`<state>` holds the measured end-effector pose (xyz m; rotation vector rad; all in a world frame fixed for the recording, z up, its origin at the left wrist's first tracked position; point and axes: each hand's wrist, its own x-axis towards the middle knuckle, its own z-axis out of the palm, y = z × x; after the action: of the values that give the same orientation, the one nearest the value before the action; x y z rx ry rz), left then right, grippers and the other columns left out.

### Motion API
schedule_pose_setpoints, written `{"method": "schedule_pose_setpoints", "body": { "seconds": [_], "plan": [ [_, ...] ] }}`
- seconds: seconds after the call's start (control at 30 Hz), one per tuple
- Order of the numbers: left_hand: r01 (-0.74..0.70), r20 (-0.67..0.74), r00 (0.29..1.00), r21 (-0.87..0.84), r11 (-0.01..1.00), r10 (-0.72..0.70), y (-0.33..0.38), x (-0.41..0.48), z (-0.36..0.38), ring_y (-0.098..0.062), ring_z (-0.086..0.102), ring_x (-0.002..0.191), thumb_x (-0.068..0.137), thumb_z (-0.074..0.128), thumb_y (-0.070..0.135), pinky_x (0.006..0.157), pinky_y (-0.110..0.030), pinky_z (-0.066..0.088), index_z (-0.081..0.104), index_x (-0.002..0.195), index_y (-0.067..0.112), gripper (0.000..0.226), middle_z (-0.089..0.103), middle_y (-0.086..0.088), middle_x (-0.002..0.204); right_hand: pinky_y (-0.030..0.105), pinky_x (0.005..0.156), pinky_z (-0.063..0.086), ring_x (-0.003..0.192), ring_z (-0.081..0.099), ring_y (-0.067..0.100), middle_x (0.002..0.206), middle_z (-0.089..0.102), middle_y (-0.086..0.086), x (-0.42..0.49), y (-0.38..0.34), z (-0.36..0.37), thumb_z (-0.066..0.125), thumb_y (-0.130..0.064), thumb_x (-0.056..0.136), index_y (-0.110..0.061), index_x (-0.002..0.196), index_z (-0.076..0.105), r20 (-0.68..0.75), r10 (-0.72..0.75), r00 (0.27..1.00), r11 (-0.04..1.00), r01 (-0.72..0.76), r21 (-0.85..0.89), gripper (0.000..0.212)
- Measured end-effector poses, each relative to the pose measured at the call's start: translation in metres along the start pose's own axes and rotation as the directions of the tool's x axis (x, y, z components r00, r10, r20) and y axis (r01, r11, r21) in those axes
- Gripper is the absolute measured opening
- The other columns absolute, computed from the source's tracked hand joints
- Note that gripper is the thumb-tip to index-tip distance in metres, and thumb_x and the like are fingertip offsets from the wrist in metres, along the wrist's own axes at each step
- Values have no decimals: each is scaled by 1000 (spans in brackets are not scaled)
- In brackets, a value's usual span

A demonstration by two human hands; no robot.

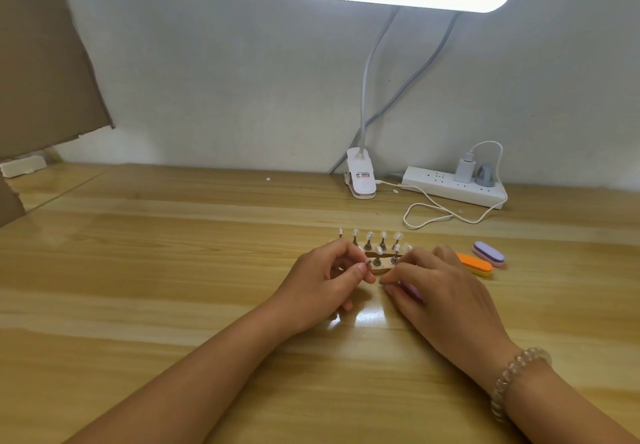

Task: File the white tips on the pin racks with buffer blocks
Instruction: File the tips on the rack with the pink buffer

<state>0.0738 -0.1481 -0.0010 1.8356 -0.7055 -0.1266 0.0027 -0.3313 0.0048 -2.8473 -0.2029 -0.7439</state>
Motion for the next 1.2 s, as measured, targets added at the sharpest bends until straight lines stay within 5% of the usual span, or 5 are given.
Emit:
{"method": "schedule_pose_setpoints", "body": {
  "seconds": [0.4, 0.73, 0.9, 1.2],
  "plan": [
    [-26, -27, 999, 137, 990, 30, 1, -2, 4, -13, 66, 53, 94, 64, 14, 57, -29, 54, 60, 82, 31, 21, 76, 13, 89, 23, 68, 32, 84, 47, 14, 87, 63, -15, 0, -1, 1, 70, -34, 86, -31, 90, 71, -1, -23, 1000, 1000, 23, -16, 6],
    [-37, -24, 999, 147, 988, 41, 1, -2, 4, -13, 65, 49, 92, 63, 12, 58, -31, 56, 61, 80, 30, 22, 75, 13, 86, 36, 65, 46, 79, 54, 20, 80, 64, -10, -2, -14, 1, 77, -29, 79, -26, 81, 72, -14, 15, 1000, 998, -16, -63, 7],
    [-36, -22, 999, 161, 986, 40, 3, -1, 4, -11, 64, 48, 92, 64, 12, 58, -28, 55, 61, 81, 29, 20, 75, 13, 86, 30, 75, 34, 89, 48, 14, 93, 61, -15, 2, -13, 2, 63, -35, 91, -30, 92, 66, 50, 27, 998, 999, -26, -32, 6],
    [-43, -12, 999, 198, 979, 46, 1, -1, 3, -6, 64, 51, 95, 60, 16, 59, -22, 48, 59, 84, 32, 20, 74, 14, 89, 29, 83, 36, 98, 46, 11, 103, 54, -16, 2, -14, 0, 44, -38, 98, -34, 103, 53, 115, 7, 993, 998, 2, -71, 11]
  ]
}}
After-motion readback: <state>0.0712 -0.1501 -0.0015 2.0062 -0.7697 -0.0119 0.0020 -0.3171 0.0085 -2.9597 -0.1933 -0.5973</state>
